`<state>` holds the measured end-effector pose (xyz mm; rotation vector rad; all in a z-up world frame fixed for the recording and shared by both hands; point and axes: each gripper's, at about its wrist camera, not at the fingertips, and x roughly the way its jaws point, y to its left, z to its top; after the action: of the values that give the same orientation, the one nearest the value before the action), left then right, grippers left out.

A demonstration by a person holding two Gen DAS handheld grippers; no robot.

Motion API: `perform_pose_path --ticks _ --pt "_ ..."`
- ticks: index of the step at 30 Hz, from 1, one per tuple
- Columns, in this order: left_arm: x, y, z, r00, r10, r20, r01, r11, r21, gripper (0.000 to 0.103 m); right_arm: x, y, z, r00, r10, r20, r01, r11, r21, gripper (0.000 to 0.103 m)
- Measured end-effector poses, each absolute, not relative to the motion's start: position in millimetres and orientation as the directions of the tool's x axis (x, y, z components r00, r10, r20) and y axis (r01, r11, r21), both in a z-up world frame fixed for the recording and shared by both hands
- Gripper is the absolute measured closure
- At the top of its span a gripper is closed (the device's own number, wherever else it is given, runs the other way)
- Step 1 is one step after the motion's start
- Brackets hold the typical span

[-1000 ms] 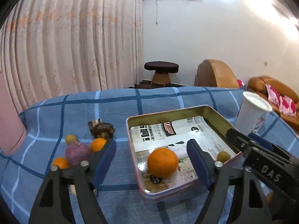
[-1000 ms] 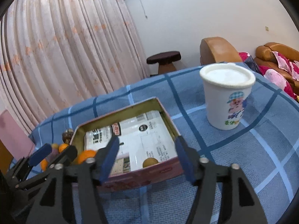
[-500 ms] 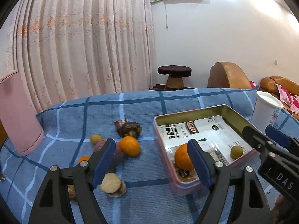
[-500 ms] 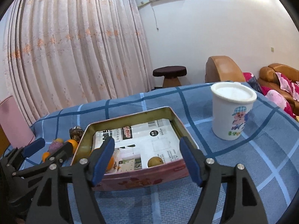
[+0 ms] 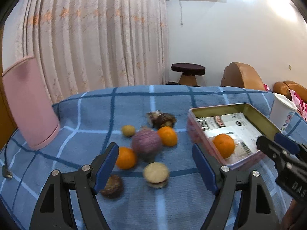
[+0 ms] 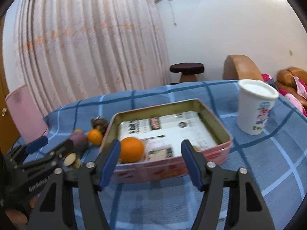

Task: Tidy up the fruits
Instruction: 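Grasp the brown taro with the left tool while the right tool grasps the sliced root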

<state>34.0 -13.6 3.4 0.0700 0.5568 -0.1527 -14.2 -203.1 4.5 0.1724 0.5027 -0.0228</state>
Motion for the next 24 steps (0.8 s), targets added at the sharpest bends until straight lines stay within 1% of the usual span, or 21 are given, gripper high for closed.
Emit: perform_pose_path --ticks 3,5,9,14,24 --pt "39 6 2 0.825 -0.09 -0.559 0.133 0.991 0.037 0.023 -15 -181 4 0.87 0.038 -0.492 0.022 0.993 0.115 0.042" --pt "45 24 1 0.811 -0.071 -0.581 0.109 0.994 0.031 0.023 -15 -169 4 0.864 0.062 -0.5 -0.006 0.994 0.113 0.044" --pt "52 55 -3 0.771 -0.091 -0.63 0.116 0.993 -0.001 0.023 -10 -142 1 0.836 0.138 -0.531 -0.087 0.989 0.12 0.05" --pt "58 86 -13 0.72 -0.093 -0.688 0.114 0.993 -0.015 0.023 2 -109 -5 0.794 0.196 -0.576 -0.164 0.981 0.108 0.05" --pt "53 97 -23 0.655 -0.144 -0.741 0.234 0.972 0.018 0.023 54 -68 -27 0.663 0.241 -0.709 -0.221 0.968 0.122 0.05"
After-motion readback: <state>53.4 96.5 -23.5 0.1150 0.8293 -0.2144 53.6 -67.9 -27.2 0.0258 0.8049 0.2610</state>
